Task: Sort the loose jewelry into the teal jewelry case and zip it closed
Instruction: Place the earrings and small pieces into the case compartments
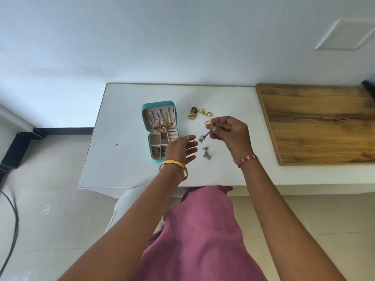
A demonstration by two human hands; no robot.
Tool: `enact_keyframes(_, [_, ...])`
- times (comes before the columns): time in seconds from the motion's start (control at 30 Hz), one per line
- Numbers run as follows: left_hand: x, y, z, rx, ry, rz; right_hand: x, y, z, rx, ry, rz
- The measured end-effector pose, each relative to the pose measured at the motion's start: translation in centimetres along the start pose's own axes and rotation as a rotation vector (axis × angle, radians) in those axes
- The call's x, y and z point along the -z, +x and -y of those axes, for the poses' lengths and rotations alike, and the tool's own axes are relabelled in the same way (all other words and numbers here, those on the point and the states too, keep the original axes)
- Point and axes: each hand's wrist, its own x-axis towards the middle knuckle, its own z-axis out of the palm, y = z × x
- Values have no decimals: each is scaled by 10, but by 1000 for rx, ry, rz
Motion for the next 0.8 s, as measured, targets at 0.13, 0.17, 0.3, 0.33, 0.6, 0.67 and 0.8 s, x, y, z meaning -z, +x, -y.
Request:
enact_keyframes(0.13, [0, -16, -12, -269, 172, -12, -9, -24, 18, 75, -15, 39])
enact_keyframes(0.17, [0, -20, -14, -319, 205, -10, -13, -30, 21, 101, -31, 43])
enact_keyframes(0.3, [1, -36, -20, -347, 176, 74, -26, -45, 29, 216, -187, 2])
enact_keyframes(0.33, [2, -39, -20, -334, 152, 93, -29, -48, 30, 242, -226, -9])
enact_keyframes(0.6, [17, -48, -18, -289, 47, 131, -37, -61, 35, 379, -465, -67])
enact_keyframes(0.67, [19, -48, -18, -277, 20, 125, -35, -60, 36, 347, -402, -31])
enact_keyframes(0.8, [20, -47, -20, -267, -5, 105, -25, -54, 32, 248, -269, -71])
